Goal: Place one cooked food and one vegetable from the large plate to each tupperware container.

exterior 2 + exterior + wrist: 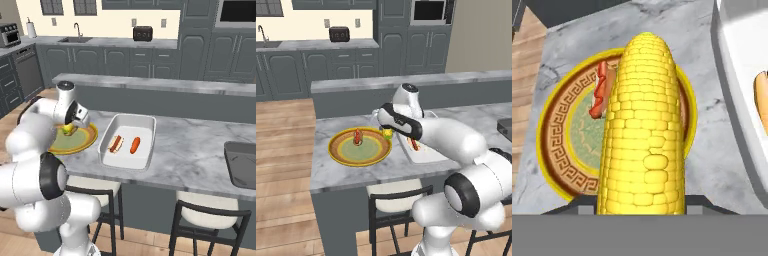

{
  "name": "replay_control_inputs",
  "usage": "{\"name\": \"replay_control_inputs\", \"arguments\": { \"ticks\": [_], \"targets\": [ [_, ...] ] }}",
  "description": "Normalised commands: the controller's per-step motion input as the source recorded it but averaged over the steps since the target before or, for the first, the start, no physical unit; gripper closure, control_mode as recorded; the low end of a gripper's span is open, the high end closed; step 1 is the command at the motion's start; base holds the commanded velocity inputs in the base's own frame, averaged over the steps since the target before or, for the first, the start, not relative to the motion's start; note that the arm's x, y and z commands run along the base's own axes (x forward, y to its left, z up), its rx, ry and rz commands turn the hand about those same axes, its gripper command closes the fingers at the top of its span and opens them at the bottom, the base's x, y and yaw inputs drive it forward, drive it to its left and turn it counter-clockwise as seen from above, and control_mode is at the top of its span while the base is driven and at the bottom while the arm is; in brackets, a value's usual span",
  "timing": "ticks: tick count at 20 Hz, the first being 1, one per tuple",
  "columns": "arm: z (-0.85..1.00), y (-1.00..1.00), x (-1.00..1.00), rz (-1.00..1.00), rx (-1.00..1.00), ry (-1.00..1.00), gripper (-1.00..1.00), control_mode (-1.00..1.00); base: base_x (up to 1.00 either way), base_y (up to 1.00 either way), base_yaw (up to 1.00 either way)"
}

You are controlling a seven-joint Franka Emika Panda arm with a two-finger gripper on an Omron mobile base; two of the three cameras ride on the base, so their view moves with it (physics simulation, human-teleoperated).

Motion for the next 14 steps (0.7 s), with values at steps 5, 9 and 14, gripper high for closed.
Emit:
{"name": "replay_control_inputs", "arguments": {
  "ticks": [5, 9, 14],
  "targets": [
    [1.00, -0.47, -0.98, 0.03, -0.03, -0.06, 1.00, -1.00, 0.00, 0.00, 0.00],
    [0.87, -0.62, -0.69, -0.01, -0.18, 0.26, 1.00, -1.00, 0.00, 0.00, 0.00],
    [0.34, -0.37, -0.08, -0.04, -0.42, 0.45, 1.00, -1.00, 0.00, 0.00, 0.00]
  ]
}}
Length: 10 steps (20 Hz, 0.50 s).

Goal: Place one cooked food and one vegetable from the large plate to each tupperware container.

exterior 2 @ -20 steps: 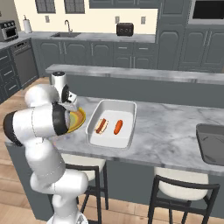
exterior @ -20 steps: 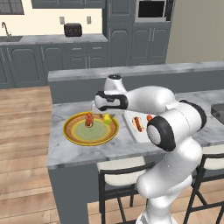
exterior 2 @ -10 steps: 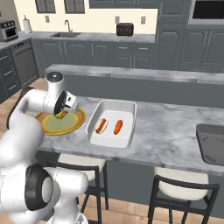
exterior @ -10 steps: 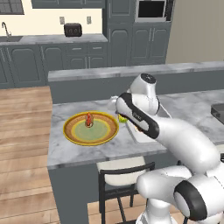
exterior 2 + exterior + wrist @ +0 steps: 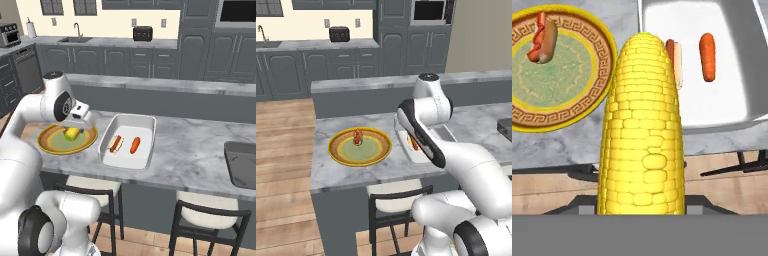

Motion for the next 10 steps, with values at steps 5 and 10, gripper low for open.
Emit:
{"name": "replay_control_inputs", "arguments": {
  "ticks": [5, 10],
  "targets": [
    [-0.07, -0.05, 0.00, -0.04, -0.07, 0.12, 1.00, -1.00, 0.00, 0.00, 0.00],
    [0.00, -0.18, -0.01, 0.00, 0.00, 0.00, 1.00, 1.00, -0.02, -0.20, 0.00]
  ]
}}
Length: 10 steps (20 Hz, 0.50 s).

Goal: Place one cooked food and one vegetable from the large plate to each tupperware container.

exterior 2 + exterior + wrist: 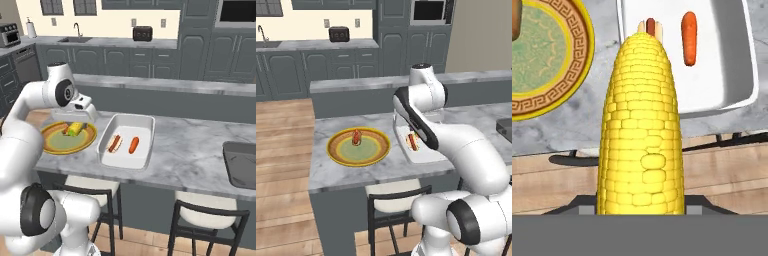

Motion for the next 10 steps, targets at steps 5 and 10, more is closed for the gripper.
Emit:
{"name": "replay_control_inputs", "arguments": {
  "ticks": [5, 10],
  "targets": [
    [0.00, 0.00, 0.00, 0.00, 0.00, 0.00, 1.00, 1.00, -0.49, -1.00, 0.00],
    [0.00, 0.00, 0.00, 0.00, 0.00, 0.00, 1.00, 1.00, -0.15, -1.00, 0.00]
  ]
}}
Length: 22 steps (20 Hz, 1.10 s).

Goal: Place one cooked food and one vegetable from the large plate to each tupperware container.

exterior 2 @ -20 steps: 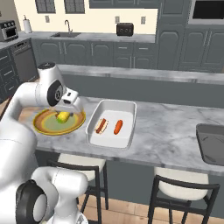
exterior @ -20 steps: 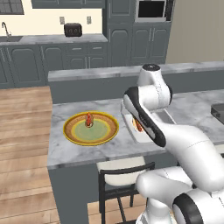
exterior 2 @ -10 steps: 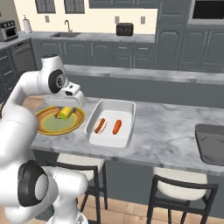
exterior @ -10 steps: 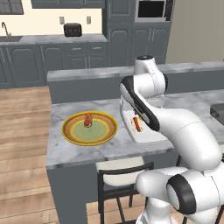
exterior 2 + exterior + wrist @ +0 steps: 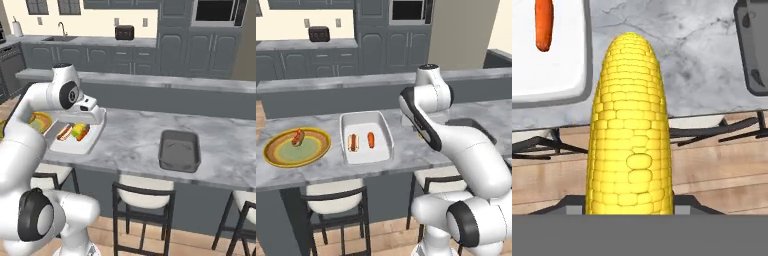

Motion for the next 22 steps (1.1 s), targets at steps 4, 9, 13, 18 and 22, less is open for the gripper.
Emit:
{"name": "replay_control_inputs", "arguments": {
  "ticks": [4, 9, 13, 18, 22],
  "targets": [
    [0.00, 0.00, 0.00, 0.00, 0.00, 0.00, 1.00, 1.00, 0.08, -1.00, 0.00],
    [0.00, 0.00, 0.00, 0.00, 0.00, 0.00, 1.00, 1.00, 0.24, -0.84, 0.00],
    [0.00, 0.00, 0.00, 0.00, 0.00, 0.00, 1.00, 1.00, 0.45, -0.71, 0.00],
    [0.00, 0.00, 0.00, 0.00, 0.00, 0.00, 1.00, 1.00, 0.55, -0.37, 0.01],
    [-0.02, 0.00, 0.19, 0.04, 0.00, 0.00, 1.00, -1.00, 0.00, 0.00, 0.00]
  ]
}}
